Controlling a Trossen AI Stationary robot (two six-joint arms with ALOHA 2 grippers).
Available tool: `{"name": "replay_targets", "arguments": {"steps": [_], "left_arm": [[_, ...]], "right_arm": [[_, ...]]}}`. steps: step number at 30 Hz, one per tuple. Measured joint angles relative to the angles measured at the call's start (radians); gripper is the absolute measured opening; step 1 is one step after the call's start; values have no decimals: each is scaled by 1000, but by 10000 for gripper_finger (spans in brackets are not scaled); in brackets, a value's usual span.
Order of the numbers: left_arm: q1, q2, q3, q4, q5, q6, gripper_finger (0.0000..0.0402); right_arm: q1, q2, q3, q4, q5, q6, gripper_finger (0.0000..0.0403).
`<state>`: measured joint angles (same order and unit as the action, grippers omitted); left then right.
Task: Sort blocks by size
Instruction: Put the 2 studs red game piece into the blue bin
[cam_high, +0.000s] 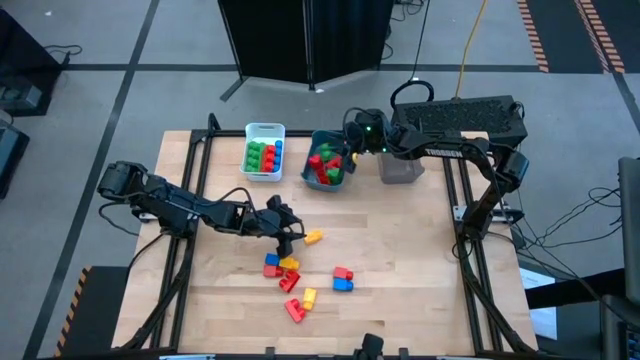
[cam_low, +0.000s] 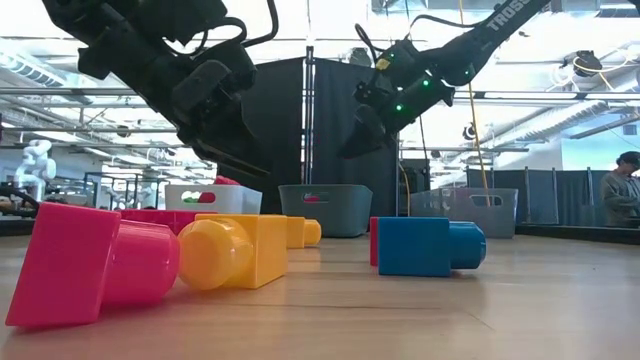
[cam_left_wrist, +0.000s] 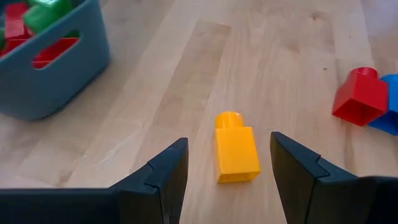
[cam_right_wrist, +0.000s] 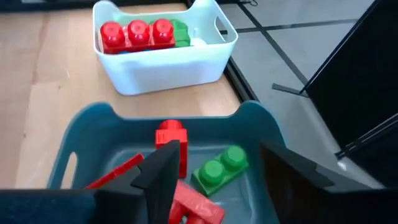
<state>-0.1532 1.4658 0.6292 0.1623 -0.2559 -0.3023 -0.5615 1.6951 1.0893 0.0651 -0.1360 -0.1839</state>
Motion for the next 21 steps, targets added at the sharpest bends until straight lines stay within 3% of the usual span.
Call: {"name": "replay_targets", "arguments": {"steps": [3, 8, 21], "left_arm": [[0, 0, 0, 0, 35, 1, 183], [0, 0, 0, 0, 72, 1, 183], [-52, 0, 0, -95, 72, -4, 183]], "right_arm": [[6, -5, 0, -7, -12, 56, 218], [69, -22, 0, -48, -128, 66, 219], [353, -23, 0, -162, -128, 31, 205]]}}
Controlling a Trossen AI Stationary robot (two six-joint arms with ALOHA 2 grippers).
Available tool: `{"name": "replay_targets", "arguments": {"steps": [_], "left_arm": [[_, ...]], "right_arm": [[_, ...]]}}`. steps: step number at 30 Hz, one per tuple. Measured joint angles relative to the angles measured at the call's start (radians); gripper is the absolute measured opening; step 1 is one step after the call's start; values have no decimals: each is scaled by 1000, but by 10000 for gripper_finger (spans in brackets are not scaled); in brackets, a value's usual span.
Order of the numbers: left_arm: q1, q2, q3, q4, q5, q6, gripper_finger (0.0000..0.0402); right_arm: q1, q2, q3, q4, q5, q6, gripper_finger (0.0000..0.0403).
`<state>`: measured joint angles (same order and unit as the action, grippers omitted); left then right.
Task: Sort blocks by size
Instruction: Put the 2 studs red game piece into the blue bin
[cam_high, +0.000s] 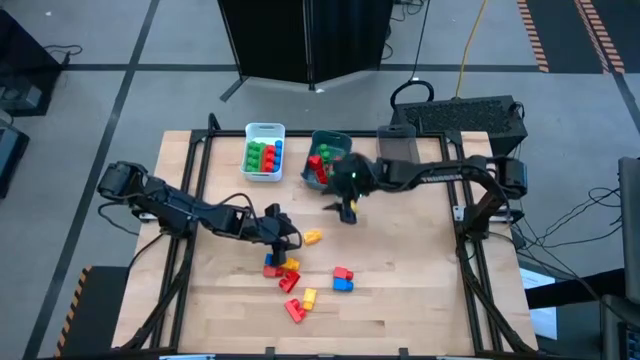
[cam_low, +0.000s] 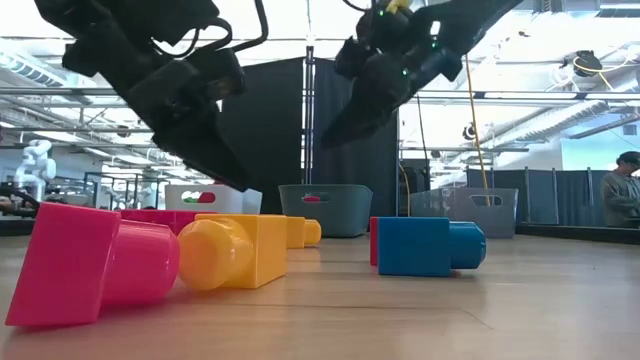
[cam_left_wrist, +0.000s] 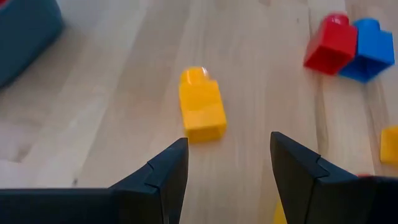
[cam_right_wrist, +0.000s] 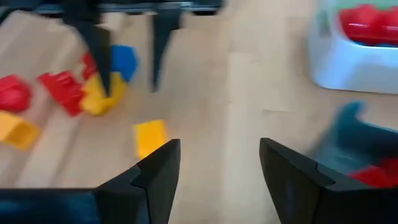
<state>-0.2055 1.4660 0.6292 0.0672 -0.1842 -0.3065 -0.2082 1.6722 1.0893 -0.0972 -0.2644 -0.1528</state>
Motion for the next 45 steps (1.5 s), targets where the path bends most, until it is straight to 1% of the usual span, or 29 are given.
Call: {"name": "replay_targets", "arguments": {"steps": [3, 10, 14, 16, 19, 21, 23, 25, 28, 30, 32, 35, 40, 45], "left_arm": [[-23, 0, 0, -20, 9, 0, 183], [-62, 0, 10, -26, 139, -5, 183], [-100, 0, 29, -22, 196, -29, 183], [-123, 0, 33, -22, 219, -39, 183], [-154, 0, 34, -34, 227, -73, 183], [-171, 0, 34, -52, 228, -86, 183], [-185, 0, 35, -76, 227, -115, 183], [-199, 0, 35, -91, 227, -148, 183], [-229, 0, 35, -111, 229, -201, 183], [-255, 0, 35, -112, 240, -212, 183], [-285, 0, 35, -111, 241, -215, 183], [-326, 0, 35, -102, 236, -258, 183], [-374, 0, 35, -106, 174, -291, 183], [-393, 8, 35, -98, 128, -291, 182]], "right_arm": [[63, 0, 0, -5, 4, 3, 205], [202, 1, 0, -6, 7, 41, 205], [277, 53, 0, 70, 8, 27, 205], [304, 100, 0, 154, 8, 12, 205], [329, 171, 0, 274, 38, -20, 205], [337, 204, 0, 320, 61, -47, 205], [338, 233, 0, 375, 61, -63, 205], [339, 249, 0, 391, 59, -68, 205], [342, 291, 34, 396, 49, -51, 205], [349, 324, 65, 386, 10, -42, 205], [365, 363, 109, 391, -4, -45, 205], [386, 426, 193, 322, -5, -77, 205], [401, 510, 324, 220, 0, -107, 205], [399, 551, 385, 151, 7, -129, 205]]}}
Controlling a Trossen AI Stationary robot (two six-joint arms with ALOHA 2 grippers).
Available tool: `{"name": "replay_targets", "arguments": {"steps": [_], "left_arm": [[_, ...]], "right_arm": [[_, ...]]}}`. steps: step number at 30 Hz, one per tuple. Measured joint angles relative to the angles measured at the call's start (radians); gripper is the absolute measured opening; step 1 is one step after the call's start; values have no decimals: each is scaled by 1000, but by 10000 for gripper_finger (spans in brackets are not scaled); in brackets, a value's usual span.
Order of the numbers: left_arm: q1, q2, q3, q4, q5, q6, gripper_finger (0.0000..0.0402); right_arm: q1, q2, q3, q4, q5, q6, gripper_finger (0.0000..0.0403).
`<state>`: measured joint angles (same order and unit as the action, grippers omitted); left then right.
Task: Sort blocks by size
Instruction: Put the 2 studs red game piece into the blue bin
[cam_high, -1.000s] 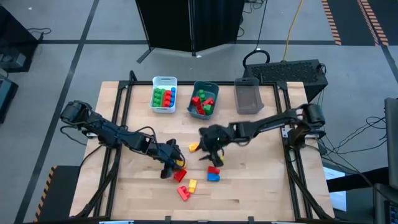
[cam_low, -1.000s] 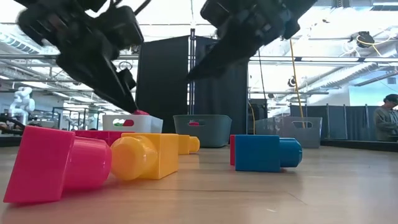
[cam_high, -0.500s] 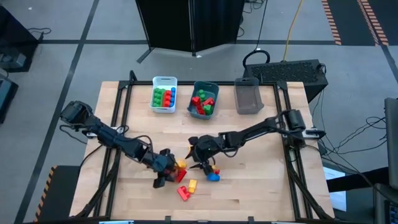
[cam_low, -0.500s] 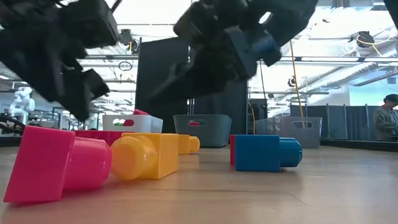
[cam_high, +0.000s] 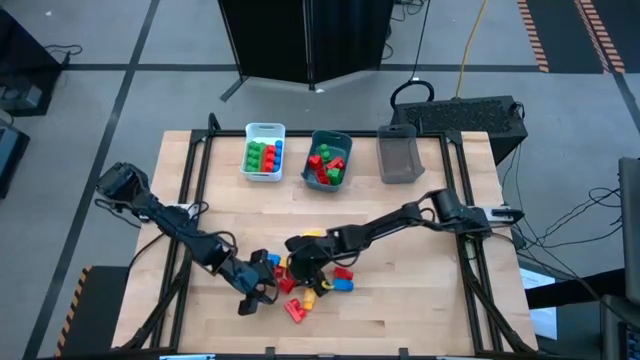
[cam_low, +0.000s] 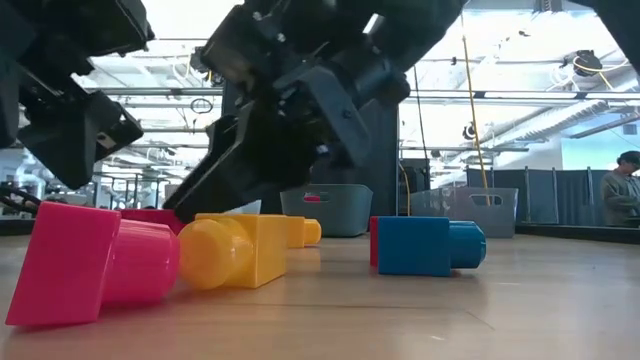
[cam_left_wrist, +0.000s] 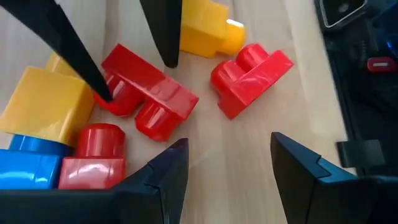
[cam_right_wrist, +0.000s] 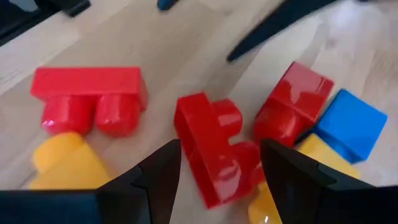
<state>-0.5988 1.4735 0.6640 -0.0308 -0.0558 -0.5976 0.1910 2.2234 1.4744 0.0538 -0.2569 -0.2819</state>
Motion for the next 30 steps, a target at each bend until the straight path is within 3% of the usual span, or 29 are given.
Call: {"name": "replay_targets", "arguments": {"steps": [11, 20, 30], "left_arm": [[38, 149, 0, 78, 18, 8, 182], [114, 189, 0, 176, -26, 58, 182], [134, 189, 0, 199, -32, 62, 182]], "right_arm": [[-11, 5, 4, -102, -8, -22, 205], [-8, 3, 4, -159, -4, 9, 203], [-11, 2, 5, -184, 0, 31, 152]]}}
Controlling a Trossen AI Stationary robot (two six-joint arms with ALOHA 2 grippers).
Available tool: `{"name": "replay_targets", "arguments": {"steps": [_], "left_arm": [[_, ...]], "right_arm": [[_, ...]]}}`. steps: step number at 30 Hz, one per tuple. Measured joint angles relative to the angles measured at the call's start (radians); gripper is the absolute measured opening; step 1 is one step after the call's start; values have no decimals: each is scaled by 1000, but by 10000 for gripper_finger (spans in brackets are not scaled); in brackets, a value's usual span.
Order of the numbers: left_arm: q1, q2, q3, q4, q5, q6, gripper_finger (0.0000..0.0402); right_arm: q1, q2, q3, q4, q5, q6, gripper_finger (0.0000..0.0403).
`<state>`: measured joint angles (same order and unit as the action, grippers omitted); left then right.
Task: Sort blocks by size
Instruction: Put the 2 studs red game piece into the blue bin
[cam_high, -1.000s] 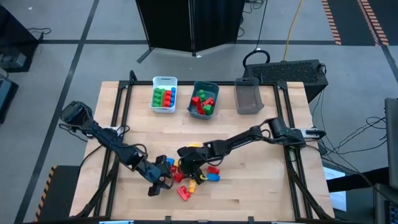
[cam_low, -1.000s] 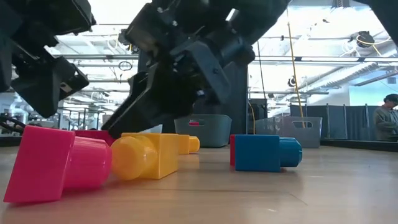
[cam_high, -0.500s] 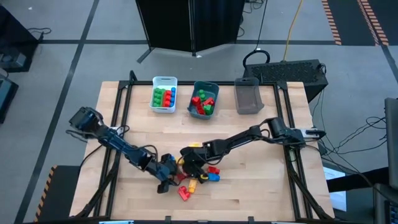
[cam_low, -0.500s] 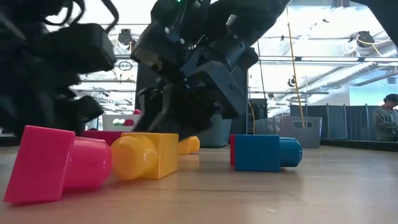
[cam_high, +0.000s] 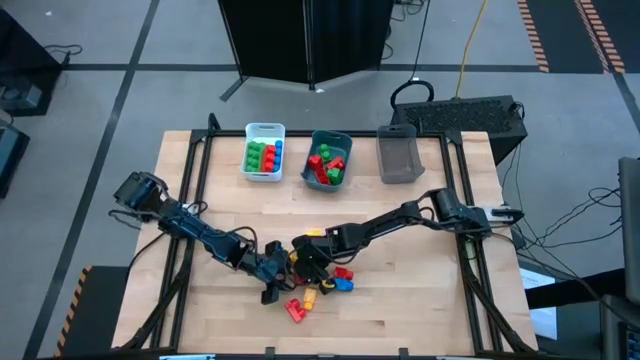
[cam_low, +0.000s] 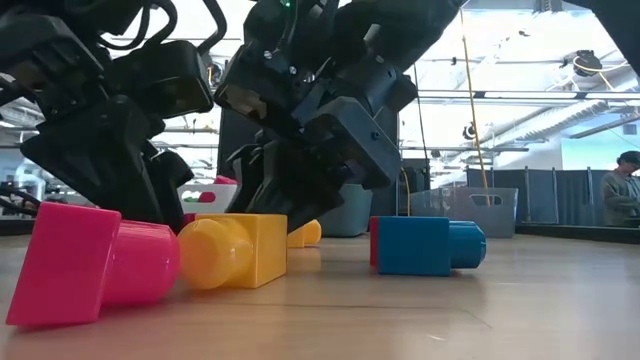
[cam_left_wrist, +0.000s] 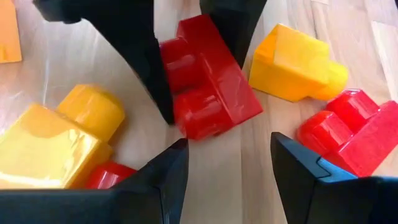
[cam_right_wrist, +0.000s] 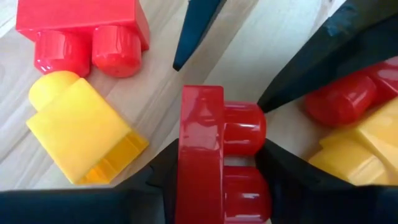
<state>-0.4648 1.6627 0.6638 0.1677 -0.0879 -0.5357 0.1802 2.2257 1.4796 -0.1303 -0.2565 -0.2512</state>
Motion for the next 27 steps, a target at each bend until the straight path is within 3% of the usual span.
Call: {"name": "replay_targets", "arguments": {"steps": [14, 23, 27], "left_arm": [[-1, -10, 0, -8, 0, 46, 182], [-16, -13, -1, -21, 0, 45, 182], [-29, -13, -1, -21, 0, 44, 182]], "right_arm": [[-22, -81, -3, -147, 54, -31, 152], [-121, -190, -3, -278, 55, -88, 154], [-192, -238, -2, -336, 116, -113, 155]]}}
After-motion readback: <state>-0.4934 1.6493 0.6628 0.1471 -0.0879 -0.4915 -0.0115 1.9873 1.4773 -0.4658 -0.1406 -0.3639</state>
